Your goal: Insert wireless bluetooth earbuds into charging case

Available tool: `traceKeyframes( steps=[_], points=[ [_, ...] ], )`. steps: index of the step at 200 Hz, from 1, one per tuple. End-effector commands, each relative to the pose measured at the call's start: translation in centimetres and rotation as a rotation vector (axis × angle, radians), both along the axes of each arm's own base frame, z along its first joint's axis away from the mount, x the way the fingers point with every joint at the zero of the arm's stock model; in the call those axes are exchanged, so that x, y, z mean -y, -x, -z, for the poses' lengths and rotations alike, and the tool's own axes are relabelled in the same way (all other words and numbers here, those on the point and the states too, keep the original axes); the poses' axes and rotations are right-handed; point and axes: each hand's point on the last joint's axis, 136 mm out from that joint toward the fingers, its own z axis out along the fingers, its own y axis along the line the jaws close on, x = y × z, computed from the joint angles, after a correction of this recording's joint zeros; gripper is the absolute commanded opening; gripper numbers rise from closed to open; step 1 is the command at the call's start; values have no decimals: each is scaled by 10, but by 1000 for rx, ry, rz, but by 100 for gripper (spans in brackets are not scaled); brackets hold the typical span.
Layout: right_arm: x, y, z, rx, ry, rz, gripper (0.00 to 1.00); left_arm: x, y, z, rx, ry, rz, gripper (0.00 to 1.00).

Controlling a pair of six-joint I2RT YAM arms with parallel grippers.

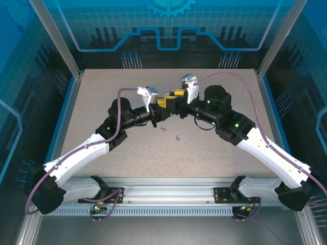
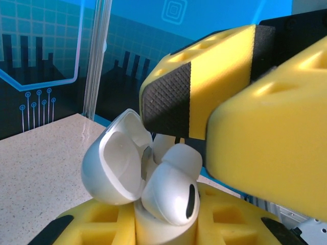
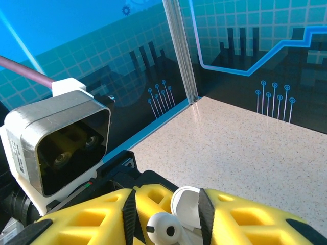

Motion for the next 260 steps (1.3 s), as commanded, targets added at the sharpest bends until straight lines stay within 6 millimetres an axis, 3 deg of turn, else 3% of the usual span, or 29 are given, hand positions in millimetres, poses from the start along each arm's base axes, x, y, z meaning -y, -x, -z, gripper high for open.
traceKeyframes(
  steps=[1, 75, 124, 179, 260],
  points=[
    [2, 5, -16, 34, 6, 3, 42, 0, 12, -29, 88, 11, 33, 4],
    [23, 8, -27, 24, 48, 41, 49, 3, 14, 9, 39, -81, 57, 4],
    [39, 11, -8, -99, 197, 19, 49, 2, 16, 19, 43, -122, 64, 3],
    [22, 18, 12, -188, 263, -98, 46, 3, 16, 21, 40, -131, 71, 4],
    [9, 22, 18, -215, 298, -170, 39, 4, 18, 22, 39, -139, 88, 3]
  ],
)
